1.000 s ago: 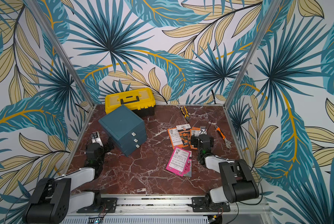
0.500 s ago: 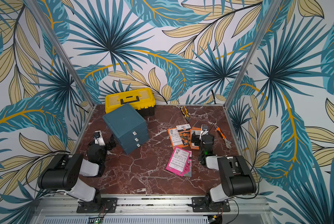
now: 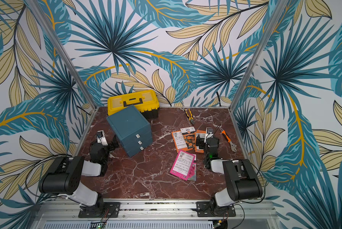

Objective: Take the seed bags out of the drawer
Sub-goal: Reset both arms

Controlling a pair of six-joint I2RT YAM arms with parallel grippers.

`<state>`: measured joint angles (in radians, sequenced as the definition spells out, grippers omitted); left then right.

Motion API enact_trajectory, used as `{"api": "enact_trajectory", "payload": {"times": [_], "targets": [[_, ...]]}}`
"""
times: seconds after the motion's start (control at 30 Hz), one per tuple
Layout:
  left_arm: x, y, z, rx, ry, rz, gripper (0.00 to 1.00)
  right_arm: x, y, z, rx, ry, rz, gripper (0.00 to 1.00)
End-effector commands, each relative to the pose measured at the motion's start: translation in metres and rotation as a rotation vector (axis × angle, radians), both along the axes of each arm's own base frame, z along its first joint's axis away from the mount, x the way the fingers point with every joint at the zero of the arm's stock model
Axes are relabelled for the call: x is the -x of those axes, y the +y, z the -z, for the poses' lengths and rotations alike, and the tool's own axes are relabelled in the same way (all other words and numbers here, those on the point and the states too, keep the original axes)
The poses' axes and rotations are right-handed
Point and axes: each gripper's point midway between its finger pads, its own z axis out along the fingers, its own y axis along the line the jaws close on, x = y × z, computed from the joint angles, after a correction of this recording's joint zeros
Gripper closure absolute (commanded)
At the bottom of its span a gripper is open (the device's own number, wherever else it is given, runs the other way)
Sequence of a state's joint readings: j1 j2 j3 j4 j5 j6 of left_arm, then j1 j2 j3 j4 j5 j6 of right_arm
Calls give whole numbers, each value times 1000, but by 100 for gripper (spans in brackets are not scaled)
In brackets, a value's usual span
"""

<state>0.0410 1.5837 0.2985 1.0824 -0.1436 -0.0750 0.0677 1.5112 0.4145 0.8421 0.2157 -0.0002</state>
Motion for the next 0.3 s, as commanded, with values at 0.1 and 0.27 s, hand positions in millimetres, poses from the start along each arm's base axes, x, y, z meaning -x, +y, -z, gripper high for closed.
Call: {"api": "enact_trajectory", "payload": {"times": [0.1,0.27], "targets": [[-9,-3,-10,-6,-8,27,0,-1,1,-1,-17,-11,-9,1],[-9,-4,-9,-7,-4,31,0,2,1,-1,-27,-14,-26,1]]}}
